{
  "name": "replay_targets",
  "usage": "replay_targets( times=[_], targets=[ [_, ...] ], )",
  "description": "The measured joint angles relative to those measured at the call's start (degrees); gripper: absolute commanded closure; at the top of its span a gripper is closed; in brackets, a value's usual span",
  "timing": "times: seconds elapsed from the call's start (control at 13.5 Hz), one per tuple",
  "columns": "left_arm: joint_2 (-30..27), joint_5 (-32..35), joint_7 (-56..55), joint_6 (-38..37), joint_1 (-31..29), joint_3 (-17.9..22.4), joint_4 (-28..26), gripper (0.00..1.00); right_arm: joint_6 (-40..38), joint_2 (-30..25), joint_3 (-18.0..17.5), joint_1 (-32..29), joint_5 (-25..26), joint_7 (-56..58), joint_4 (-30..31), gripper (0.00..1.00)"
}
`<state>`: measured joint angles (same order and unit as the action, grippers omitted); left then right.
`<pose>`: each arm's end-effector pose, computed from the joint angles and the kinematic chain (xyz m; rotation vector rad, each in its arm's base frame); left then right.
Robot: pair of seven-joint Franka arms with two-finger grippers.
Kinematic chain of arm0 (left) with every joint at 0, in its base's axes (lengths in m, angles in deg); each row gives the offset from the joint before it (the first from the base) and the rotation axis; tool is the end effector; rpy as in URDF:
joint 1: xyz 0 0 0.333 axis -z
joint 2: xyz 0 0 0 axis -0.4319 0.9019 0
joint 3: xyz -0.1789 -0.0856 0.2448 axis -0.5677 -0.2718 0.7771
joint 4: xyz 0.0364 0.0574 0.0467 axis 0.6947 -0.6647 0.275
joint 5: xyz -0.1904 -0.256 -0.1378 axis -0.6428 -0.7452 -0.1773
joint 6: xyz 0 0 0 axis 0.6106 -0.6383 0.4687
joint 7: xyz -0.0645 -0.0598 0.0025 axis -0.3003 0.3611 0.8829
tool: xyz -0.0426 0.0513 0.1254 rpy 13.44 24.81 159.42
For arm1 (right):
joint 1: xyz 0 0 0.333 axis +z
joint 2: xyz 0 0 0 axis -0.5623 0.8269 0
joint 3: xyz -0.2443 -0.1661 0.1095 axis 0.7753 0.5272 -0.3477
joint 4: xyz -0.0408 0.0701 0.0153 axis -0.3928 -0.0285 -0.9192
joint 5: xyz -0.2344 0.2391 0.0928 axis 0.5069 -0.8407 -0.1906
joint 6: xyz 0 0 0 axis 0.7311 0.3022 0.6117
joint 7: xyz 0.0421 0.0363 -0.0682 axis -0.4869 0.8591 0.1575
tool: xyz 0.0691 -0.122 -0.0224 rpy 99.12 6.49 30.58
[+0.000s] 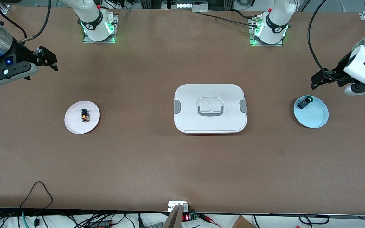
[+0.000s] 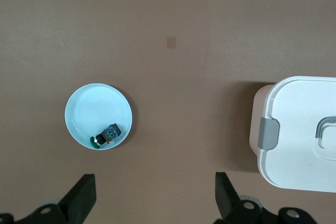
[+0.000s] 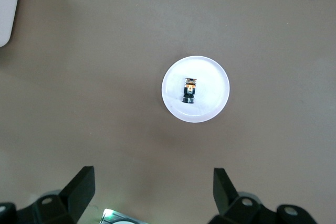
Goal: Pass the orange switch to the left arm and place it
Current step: 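Start moving the right gripper toward the white dish with the switch, then lower the right gripper over the orange switch in the white dish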
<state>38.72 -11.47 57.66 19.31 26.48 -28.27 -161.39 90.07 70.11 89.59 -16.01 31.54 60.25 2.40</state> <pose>0.5112 -0.0272 0.5489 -3.1232 -0.1587 0.0164 0.4982 0.0619 0.5703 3.0725 0.6064 -0.1191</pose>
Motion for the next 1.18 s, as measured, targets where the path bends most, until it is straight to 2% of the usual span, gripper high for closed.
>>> replay_targets(
  times=[0.44,0.67,0.89,1.18],
  targets=[
    [0.0,0.0,0.0,0.0,0.0,0.0,0.0,0.00,0.0,0.0,0.0,0.0,0.0,0.2,0.0,0.00],
    [0.0,0.0,0.0,0.0,0.0,0.0,0.0,0.00,-3.0,0.2,0.0,0.0,0.0,2.0,0.0,0.00],
    [0.0,0.0,0.0,-0.1,0.0,0.0,0.0,0.00,-2.8,0.9,-0.1,0.1,-0.1,9.0,1.1,0.00],
    [0.0,0.0,0.0,-0.1,0.0,0.0,0.0,0.00,2.6,3.1,0.0,-0.5,0.0,22.8,5.6,0.00]
  ],
)
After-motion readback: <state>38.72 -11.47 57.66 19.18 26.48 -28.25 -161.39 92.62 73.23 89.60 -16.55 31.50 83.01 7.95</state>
